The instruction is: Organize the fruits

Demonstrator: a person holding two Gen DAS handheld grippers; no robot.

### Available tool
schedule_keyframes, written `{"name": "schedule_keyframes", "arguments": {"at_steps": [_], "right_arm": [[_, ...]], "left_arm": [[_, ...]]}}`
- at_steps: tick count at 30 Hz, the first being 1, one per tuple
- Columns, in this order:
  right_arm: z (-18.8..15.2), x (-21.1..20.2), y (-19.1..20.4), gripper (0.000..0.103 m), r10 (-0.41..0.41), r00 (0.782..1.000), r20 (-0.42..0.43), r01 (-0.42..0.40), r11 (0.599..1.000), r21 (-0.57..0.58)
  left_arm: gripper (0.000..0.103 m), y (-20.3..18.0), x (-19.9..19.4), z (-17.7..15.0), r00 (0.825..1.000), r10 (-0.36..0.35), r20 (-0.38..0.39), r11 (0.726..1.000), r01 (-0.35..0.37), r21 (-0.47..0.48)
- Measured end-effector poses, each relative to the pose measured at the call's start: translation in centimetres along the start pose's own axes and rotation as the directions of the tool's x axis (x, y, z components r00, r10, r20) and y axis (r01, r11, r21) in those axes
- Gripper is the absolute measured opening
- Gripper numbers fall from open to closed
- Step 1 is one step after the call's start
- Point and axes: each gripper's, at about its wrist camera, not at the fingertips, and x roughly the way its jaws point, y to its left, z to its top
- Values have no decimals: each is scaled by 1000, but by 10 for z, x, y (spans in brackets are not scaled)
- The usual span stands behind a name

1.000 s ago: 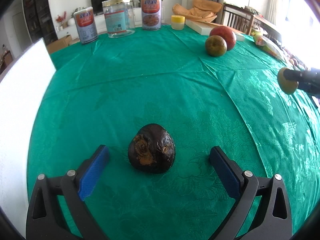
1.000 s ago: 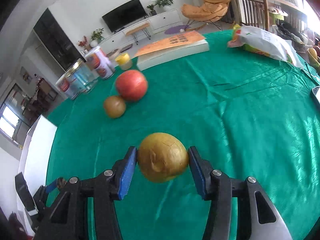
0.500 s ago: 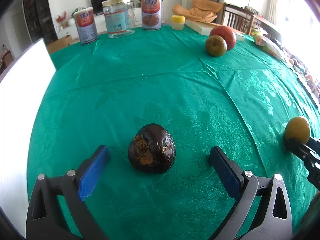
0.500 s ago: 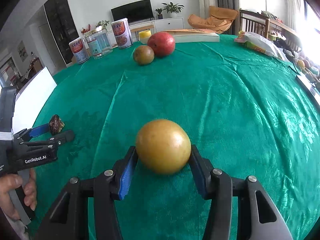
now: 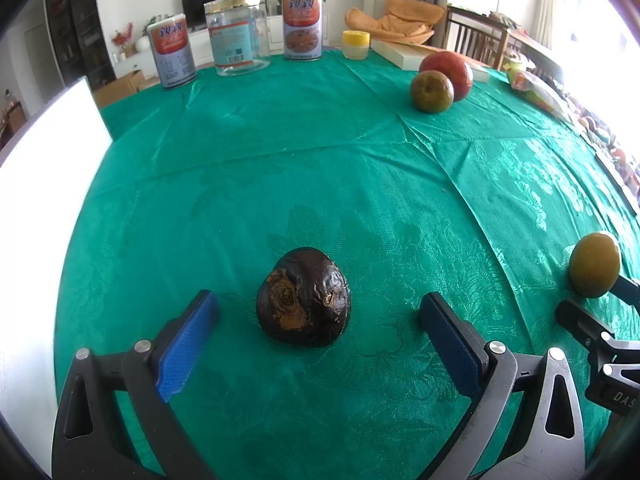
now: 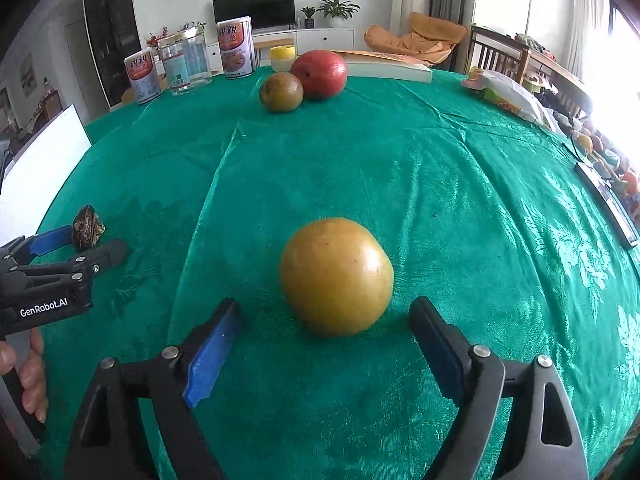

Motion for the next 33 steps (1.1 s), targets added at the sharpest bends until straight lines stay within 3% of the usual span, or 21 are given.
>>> {"name": "schedule_keyframes", "arguments": {"at_steps": [12,33], "right_arm": [[1,2,1,99,-10,1000,-15,10,1000,6],[0,2,0,101,-11,1000,-18,12,1000,8]], "left_arm": [[101,0,0,0,1000,0,0,1000,0,0],[101,0,0,0,1000,0,0,1000,0,-1]]}}
